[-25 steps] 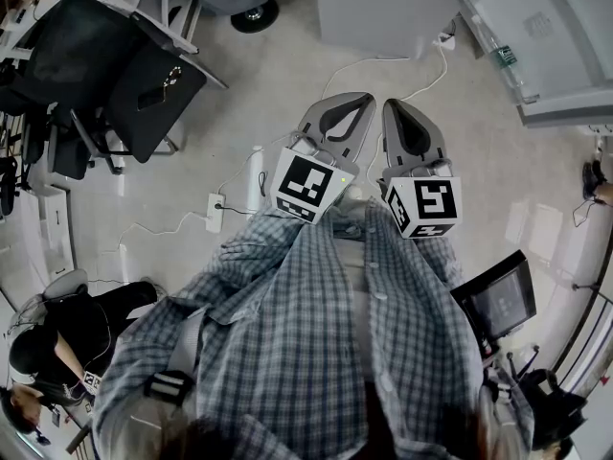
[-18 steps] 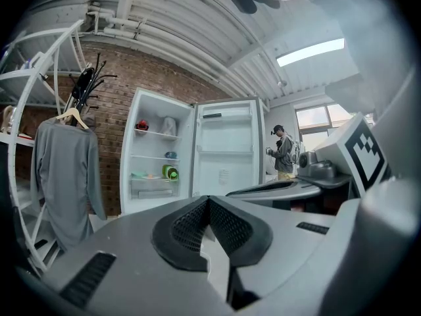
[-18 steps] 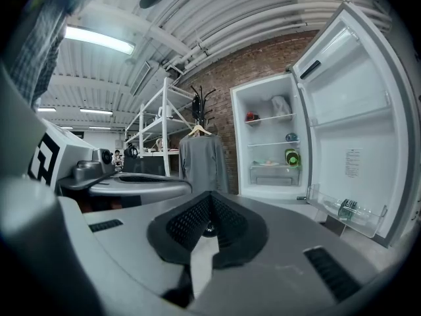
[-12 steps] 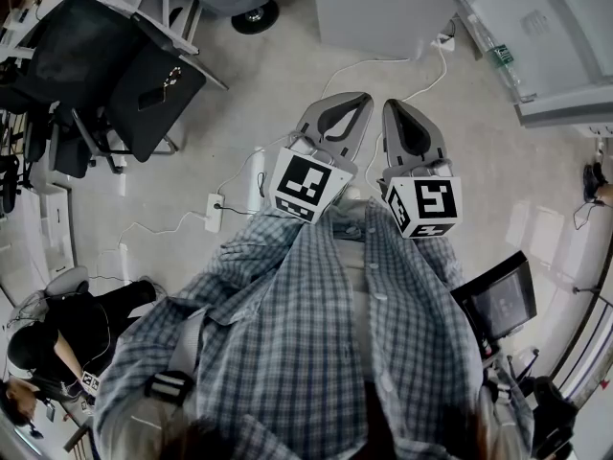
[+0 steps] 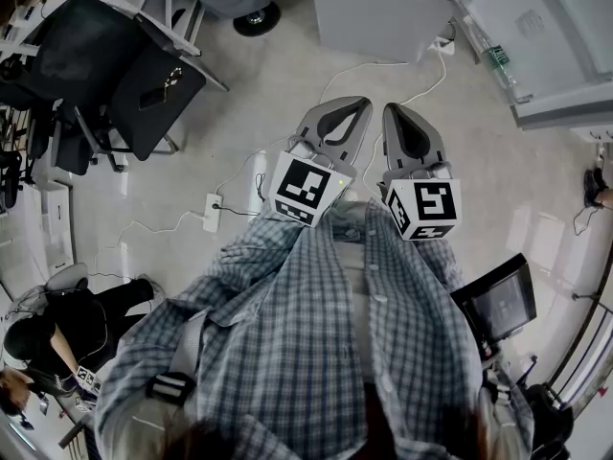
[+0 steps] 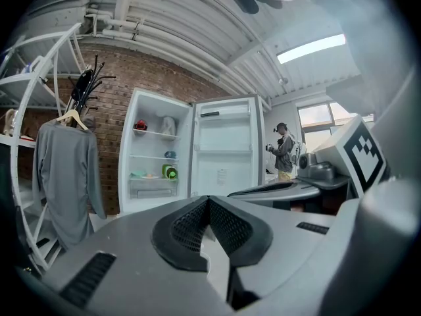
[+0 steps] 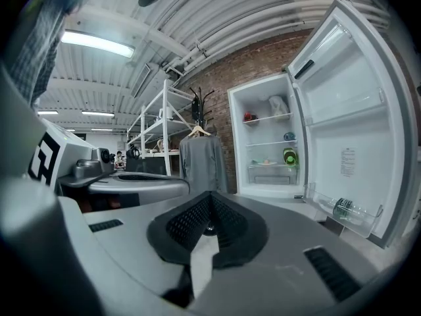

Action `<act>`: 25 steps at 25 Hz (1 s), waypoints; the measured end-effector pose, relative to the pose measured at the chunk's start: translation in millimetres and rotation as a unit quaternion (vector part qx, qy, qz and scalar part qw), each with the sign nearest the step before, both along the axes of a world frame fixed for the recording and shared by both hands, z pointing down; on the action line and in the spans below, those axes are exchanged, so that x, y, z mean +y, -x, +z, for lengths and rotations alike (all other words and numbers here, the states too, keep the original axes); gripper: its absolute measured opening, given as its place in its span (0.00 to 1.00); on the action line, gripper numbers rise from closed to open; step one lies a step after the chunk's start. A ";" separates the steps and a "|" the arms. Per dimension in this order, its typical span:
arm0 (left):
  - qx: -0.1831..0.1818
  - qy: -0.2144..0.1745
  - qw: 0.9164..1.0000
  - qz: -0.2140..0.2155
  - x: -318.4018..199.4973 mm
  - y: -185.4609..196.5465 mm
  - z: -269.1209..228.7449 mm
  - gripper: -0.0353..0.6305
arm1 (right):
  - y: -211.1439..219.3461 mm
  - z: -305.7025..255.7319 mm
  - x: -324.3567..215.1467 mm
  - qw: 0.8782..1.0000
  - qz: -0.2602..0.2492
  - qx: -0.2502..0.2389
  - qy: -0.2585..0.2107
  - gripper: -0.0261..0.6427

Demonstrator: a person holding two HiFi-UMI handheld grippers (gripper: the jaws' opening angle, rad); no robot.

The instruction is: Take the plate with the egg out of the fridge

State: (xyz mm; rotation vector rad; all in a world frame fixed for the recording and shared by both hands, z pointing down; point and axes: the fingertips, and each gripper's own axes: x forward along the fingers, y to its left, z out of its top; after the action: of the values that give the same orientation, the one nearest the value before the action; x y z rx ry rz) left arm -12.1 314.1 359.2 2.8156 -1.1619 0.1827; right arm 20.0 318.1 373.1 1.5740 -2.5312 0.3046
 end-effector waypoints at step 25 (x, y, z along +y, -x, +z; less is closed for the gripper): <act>0.001 0.015 1.000 -0.024 -15.5 -3.7 17.2 0.06 | -29.4 20.9 0.9 1.000 0.020 -0.011 0.021 0.05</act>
State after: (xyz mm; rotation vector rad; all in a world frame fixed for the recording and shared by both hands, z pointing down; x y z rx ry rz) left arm -8.5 298.7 376.4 2.7591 -1.2155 0.1917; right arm 49.5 319.0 394.0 1.6160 -2.4953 0.3795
